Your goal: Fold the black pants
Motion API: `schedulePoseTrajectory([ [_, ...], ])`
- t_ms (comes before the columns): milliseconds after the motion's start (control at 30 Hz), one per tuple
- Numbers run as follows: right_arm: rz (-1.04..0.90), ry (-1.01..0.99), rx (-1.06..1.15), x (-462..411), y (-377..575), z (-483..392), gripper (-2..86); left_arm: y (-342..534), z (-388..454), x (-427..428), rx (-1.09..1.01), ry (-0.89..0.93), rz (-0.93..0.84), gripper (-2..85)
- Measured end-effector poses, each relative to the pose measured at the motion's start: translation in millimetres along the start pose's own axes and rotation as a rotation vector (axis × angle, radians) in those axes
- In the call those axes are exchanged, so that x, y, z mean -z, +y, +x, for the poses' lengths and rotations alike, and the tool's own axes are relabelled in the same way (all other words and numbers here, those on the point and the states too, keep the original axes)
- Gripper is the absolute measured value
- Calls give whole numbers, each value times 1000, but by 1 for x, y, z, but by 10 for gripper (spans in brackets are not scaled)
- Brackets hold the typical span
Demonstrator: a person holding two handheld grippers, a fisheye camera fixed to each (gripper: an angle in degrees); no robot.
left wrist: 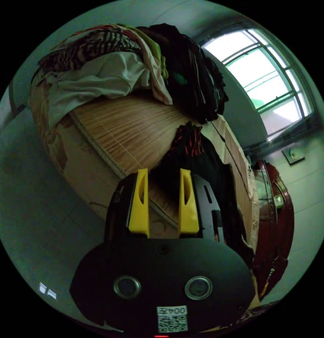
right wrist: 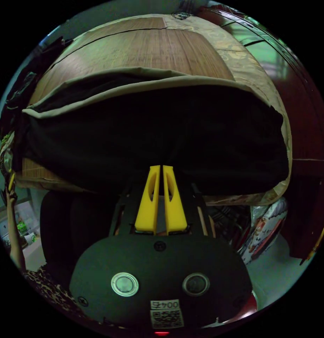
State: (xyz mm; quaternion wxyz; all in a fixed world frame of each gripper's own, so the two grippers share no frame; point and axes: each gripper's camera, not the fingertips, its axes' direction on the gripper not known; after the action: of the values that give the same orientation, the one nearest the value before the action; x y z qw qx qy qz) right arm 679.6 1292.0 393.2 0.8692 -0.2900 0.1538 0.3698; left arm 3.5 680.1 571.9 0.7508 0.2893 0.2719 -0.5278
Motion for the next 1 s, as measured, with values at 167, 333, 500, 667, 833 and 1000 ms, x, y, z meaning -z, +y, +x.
schedulePoseTrajectory([
  [167, -3, -61, -45, -3, 10, 11, 22, -8, -11, -7, -64, 12, -17, 118],
  [333, 4, -82, -69, -5, 19, 16, 21, -18, -13, -18, -123, 21, -84, 72],
  [500, 3, -73, -73, -8, 28, 18, 20, -35, -11, -17, -153, -44, -101, 36],
  [667, -18, -58, -70, -11, 33, 20, 19, -62, -8, -9, -169, -141, -90, 26],
  [833, -18, -42, -70, -14, 39, 22, 18, -88, -6, 1, -176, -260, -70, 25],
  [1000, -18, -24, -66, -17, 47, 24, 18, -97, -12, 12, -88, -410, -25, 32],
])
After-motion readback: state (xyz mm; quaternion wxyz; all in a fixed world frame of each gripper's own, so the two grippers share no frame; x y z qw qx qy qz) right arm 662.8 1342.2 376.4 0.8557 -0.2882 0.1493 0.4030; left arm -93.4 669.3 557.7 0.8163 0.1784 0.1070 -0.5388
